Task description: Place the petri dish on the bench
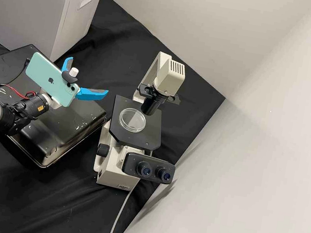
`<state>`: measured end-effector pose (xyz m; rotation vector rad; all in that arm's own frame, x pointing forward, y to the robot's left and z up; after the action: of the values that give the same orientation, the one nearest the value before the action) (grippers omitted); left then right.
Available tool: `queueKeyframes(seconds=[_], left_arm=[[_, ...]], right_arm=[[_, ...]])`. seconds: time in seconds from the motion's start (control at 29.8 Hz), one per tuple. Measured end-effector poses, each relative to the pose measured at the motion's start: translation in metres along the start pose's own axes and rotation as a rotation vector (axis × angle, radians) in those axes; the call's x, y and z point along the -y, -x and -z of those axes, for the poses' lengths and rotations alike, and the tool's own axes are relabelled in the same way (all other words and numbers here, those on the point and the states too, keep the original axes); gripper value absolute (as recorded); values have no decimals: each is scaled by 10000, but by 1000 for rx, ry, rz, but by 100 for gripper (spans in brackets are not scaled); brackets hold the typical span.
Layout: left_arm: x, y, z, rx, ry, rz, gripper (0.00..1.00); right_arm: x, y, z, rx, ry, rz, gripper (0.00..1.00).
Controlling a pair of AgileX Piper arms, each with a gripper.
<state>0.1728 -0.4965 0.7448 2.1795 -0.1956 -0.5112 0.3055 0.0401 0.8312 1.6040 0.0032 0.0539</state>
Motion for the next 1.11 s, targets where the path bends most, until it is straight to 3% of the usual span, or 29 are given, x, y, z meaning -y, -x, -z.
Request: queueKeyframes(seconds=[0.17, 0.4, 0.57, 0.77, 1.11], left_arm=[[-5, 145, -94, 59, -1, -12, 100], [-40, 213, -261, 151, -42, -37, 100], [-65, 261, -391, 195, -42, -60, 100], [-49, 296, -486, 223, -42, -53, 100], [-34, 302, -505, 219, -35, -44, 100]], right_arm=[[0, 0, 0, 0, 0, 0, 100], [0, 0, 0, 0, 0, 0, 100], [0, 0, 0, 0, 0, 0, 100], [0, 0, 0, 0, 0, 0, 100], [0, 0, 0, 0, 0, 0, 100]])
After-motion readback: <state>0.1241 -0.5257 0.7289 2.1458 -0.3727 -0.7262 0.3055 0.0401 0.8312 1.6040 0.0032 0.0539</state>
